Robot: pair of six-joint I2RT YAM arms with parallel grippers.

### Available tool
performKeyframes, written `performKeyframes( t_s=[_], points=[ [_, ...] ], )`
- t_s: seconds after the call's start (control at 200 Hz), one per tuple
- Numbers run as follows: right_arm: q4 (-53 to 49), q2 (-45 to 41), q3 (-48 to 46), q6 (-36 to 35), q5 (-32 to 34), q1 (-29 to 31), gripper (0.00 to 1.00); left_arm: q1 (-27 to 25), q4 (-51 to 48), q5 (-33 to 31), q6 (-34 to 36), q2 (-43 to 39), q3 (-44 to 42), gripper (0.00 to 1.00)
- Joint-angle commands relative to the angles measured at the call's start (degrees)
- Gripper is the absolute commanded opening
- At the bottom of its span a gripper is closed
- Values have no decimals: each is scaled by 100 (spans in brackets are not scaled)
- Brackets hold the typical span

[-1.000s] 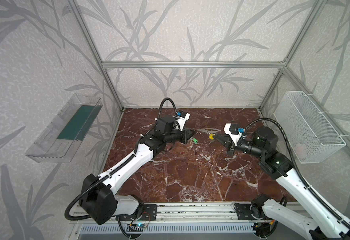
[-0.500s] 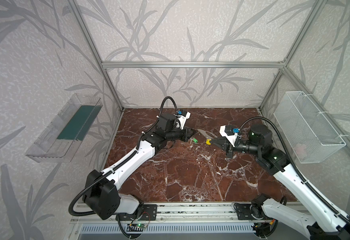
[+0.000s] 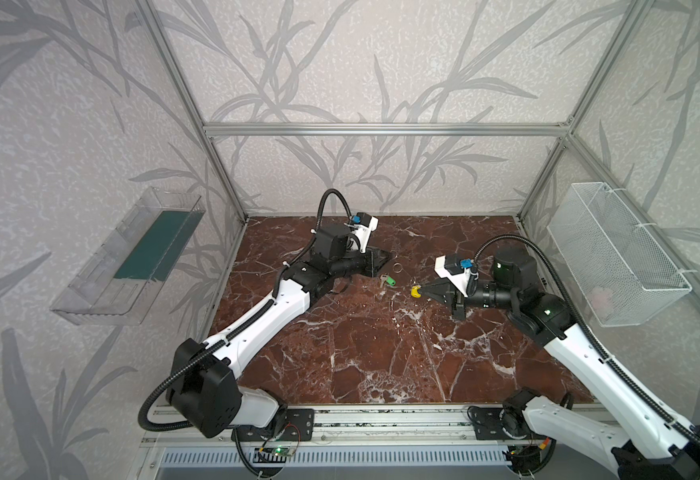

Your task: Put the keys on the keyring

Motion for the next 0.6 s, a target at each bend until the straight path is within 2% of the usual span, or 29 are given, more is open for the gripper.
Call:
performKeyframes(
  t_s=[0.0, 0.035, 0.125, 0.21, 0.4, 0.595],
  points=[
    [35, -43, 234, 23, -125, 23, 0, 73, 292, -262, -92, -34, -5, 0],
    [77, -43, 223, 51, -66, 23, 2, 72, 267, -247, -77, -16, 21, 0],
    [106, -43, 218, 88, 38, 22, 24, 78, 189, -192, 0, 24, 97, 0],
    [103, -59, 193, 95, 83, 24, 34, 87, 113, -201, 114, 47, 141, 0],
    [133, -166, 98, 148, 263, 18, 36, 91, -64, -60, 353, 166, 304, 0],
    [348, -331, -28, 271, 823, 14, 36, 91, -190, -68, 560, 180, 340, 0]
  ],
)
